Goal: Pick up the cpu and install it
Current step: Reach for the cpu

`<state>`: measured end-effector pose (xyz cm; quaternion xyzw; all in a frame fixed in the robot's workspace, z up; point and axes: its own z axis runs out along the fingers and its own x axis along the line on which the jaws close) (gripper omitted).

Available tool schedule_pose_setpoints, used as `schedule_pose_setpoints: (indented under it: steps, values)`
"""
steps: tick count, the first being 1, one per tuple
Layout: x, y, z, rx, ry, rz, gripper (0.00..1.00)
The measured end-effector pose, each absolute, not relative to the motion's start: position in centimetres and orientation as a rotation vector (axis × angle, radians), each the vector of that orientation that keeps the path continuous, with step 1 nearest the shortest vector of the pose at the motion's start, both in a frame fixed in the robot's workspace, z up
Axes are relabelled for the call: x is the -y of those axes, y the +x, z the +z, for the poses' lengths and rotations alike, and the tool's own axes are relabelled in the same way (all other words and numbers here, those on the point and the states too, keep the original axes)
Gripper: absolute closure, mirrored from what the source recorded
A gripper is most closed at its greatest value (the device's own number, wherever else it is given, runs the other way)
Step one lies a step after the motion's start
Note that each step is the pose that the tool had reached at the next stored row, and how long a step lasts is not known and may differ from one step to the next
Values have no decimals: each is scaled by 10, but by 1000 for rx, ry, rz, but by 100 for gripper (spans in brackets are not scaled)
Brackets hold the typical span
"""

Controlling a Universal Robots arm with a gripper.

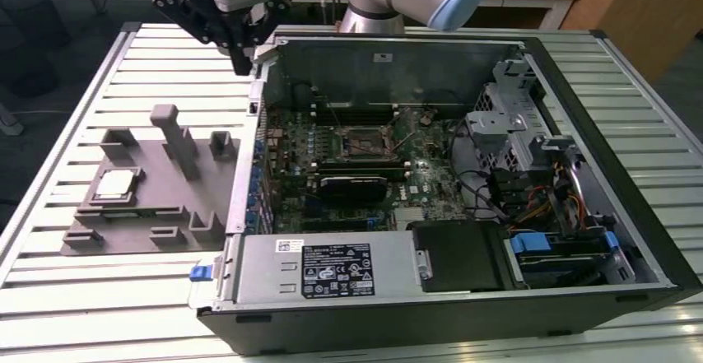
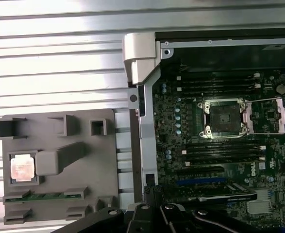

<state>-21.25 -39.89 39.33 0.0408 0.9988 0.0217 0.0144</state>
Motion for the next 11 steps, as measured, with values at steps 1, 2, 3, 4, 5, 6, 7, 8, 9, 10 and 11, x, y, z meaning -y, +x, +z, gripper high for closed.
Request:
schedule_pose_setpoints:
  steps: [1,2,3,4,5,6,7,8,9,10,11]
  values:
    - [399,-215,393,-3109,128,68,89]
    - [399,-217,393,-3109,128,68,89]
    - [399,-219,393,-3109,129,68,89]
    - [399,-221,393,-3109,129,68,89]
    - [399,-223,393,-3109,130,68,89]
    - [399,-225,393,-3109,130,68,89]
    - [399,-227,393,-3109,131,68,89]
    - [399,-229,393,-3109,131,68,89]
    - [399,-231,393,-3108,132,67,89]
    - [399,-233,393,-3108,132,68,89]
    - [399,-235,393,-3108,133,67,89]
